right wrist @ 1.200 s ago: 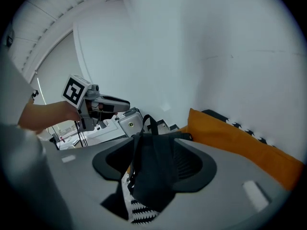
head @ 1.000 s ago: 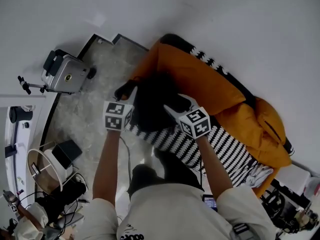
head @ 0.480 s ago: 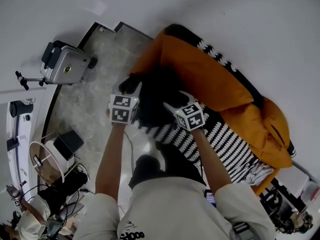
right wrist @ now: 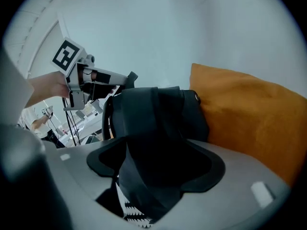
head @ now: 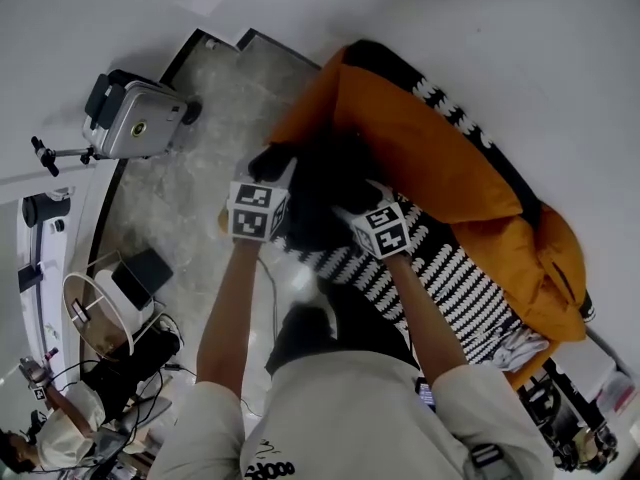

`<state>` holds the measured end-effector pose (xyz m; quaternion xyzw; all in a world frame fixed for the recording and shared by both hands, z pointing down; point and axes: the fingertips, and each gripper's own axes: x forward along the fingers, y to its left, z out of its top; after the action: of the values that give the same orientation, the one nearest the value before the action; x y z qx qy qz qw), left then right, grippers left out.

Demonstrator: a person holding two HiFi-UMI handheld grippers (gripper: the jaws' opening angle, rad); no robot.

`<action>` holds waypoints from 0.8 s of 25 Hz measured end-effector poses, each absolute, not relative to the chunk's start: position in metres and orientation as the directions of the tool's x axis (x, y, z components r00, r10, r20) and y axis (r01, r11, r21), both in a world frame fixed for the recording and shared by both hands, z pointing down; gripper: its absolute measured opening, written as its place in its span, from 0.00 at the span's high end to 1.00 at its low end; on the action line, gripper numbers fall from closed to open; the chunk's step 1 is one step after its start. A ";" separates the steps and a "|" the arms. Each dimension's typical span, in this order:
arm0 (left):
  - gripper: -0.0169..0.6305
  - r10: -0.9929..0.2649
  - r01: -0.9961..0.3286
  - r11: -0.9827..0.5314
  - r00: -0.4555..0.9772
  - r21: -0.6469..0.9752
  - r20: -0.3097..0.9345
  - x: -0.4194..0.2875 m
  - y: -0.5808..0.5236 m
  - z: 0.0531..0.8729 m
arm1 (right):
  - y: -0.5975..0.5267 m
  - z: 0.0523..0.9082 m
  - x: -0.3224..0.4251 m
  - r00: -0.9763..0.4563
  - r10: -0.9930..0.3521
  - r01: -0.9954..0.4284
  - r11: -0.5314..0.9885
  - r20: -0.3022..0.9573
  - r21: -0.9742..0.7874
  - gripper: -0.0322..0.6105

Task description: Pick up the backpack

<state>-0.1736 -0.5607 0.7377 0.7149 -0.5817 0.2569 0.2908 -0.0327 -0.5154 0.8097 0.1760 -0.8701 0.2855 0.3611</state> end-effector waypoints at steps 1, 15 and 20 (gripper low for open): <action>0.68 -0.680 -0.981 -0.154 0.194 0.121 0.708 -0.173 -0.562 0.740 | -0.516 0.812 -0.034 -0.677 -0.097 -0.514 0.772 0.729 -0.374 0.41; 0.72 -0.585 -0.960 -0.092 0.267 0.265 0.766 -0.170 -0.555 0.769 | -0.518 0.818 -0.035 -0.632 -0.095 -0.528 0.779 0.769 -0.337 0.49; 0.72 -0.515 -0.949 -0.115 0.308 0.292 0.800 -0.166 -0.548 0.776 | -0.517 0.817 -0.035 -0.626 -0.093 -0.528 0.781 0.774 -0.333 0.52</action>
<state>-0.1655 -0.5480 0.7763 0.6977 -0.5247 0.2655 0.4090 -0.0348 -0.5166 0.8171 0.1811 -0.8581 0.2771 0.3926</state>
